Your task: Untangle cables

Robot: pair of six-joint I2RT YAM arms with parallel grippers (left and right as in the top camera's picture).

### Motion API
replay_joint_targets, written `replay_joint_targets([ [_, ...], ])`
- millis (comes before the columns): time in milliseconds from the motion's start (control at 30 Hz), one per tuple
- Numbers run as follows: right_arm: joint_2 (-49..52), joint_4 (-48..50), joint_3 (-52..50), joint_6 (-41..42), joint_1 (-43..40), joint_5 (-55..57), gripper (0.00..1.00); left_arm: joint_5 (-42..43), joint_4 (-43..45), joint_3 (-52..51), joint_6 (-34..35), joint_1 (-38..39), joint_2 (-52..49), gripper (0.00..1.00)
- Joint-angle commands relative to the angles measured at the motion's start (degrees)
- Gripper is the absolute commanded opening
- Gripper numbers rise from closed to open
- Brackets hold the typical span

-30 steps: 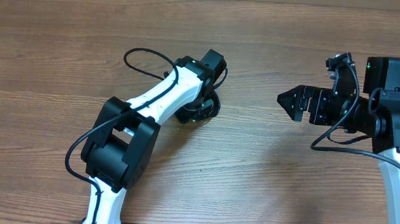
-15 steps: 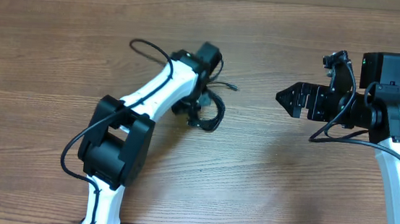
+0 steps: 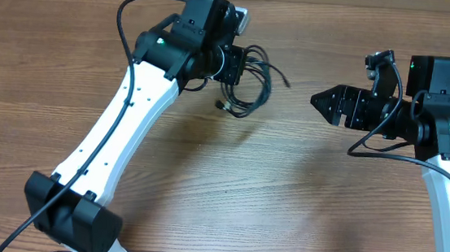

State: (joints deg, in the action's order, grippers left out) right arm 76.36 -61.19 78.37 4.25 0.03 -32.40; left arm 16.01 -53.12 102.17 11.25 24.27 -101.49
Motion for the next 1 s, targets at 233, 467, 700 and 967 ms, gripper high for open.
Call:
replay_joint_targets([
  [233, 0.13, 1.81, 0.66, 3.89, 0.68, -3.3, 0.75, 28.83, 3.3, 0.96, -7.19, -3.93, 1.11, 0.04],
  [467, 2.43, 5.07, 0.61, 5.92, 7.34, -3.26, 0.75, 31.89, 2.38, 0.96, -4.59, -4.44, 1.11, 0.04],
  [700, 8.33, 7.8, 0.61, 14.86, 13.31, 3.98, 0.69, 32.76, 1.11, 0.96, -0.02, -4.44, 1.11, 0.04],
  [967, 13.53, 12.2, 0.61, 15.96, 15.02, 10.54, 0.63, 38.05, 1.27, 0.96, 2.78, -4.76, 1.11, 0.04],
])
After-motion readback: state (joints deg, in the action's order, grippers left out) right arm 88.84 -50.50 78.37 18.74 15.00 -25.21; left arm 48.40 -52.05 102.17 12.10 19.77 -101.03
